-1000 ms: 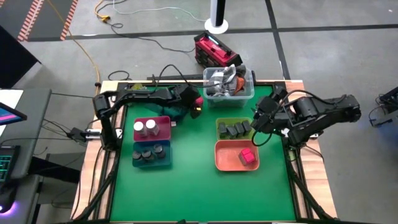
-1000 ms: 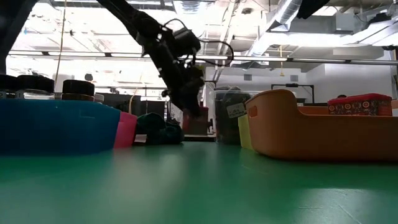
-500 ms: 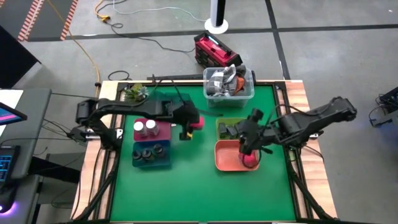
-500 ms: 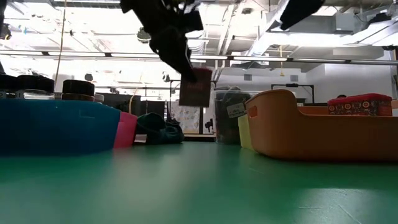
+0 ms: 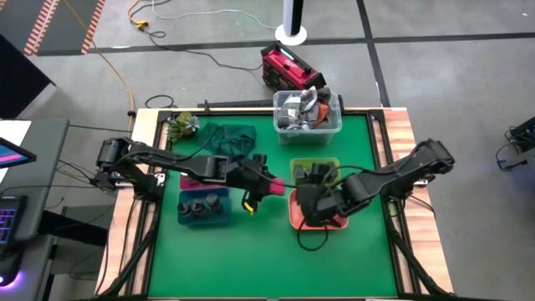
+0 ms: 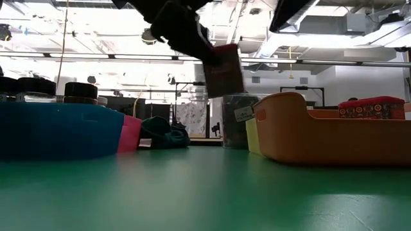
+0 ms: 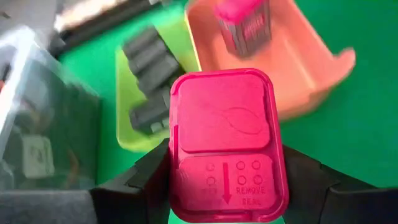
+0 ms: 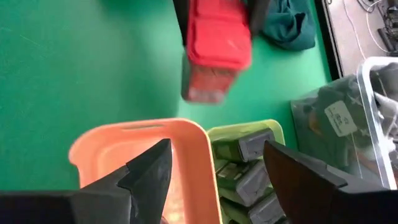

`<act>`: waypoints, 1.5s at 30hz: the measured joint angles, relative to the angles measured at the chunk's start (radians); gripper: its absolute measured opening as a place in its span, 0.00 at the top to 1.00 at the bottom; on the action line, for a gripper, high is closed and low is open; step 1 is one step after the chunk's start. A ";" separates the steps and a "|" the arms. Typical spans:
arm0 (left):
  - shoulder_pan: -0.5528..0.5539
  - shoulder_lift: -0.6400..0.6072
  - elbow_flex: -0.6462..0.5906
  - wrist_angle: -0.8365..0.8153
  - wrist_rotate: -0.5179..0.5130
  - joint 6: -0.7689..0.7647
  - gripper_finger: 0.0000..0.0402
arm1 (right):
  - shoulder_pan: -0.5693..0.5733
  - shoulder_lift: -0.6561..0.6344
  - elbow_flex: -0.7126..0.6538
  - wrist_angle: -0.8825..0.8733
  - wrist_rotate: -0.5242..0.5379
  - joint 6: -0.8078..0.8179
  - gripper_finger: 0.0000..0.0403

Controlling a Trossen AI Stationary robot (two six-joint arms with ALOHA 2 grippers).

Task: Sort spices by type
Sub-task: Put the red spice can into the orange bin

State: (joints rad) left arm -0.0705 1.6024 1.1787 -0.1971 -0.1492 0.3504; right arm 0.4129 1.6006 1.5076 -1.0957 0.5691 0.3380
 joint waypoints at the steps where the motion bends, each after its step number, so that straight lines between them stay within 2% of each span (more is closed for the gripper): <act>1: -0.005 0.000 -0.009 0.037 -0.010 -0.005 0.47 | 0.000 0.022 0.027 -0.012 -0.004 0.000 0.29; 7: -0.048 0.000 -0.028 0.202 -0.149 -0.033 0.47 | 0.013 0.119 0.164 -0.080 -0.020 -0.018 0.29; 11: -0.078 0.001 -0.028 0.241 -0.221 -0.010 0.47 | 0.012 0.142 0.226 -0.097 -0.018 -0.023 0.29; 22: -0.090 0.001 -0.028 0.258 -0.231 -0.025 0.47 | 0.009 0.140 0.250 -0.104 0.032 0.003 0.29; 29: -0.114 0.001 -0.028 0.214 -0.241 0.020 0.47 | -0.007 0.141 0.249 -0.075 0.043 -0.007 0.29; 32: -0.129 0.001 -0.028 0.205 -0.280 0.050 0.46 | -0.026 0.141 0.249 -0.071 0.039 -0.008 0.29; 36: -0.143 0.001 -0.028 0.208 -0.324 0.089 0.46 | -0.037 0.141 0.249 -0.034 0.035 -0.054 0.29; 45: -0.146 0.001 -0.027 0.201 -0.324 0.098 0.46 | -0.036 0.204 0.249 -0.013 0.038 -0.154 0.29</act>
State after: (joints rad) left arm -0.2161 1.6032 1.1519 0.0042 -0.4734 0.4484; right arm 0.3766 1.8047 1.7565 -1.1086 0.6069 0.1843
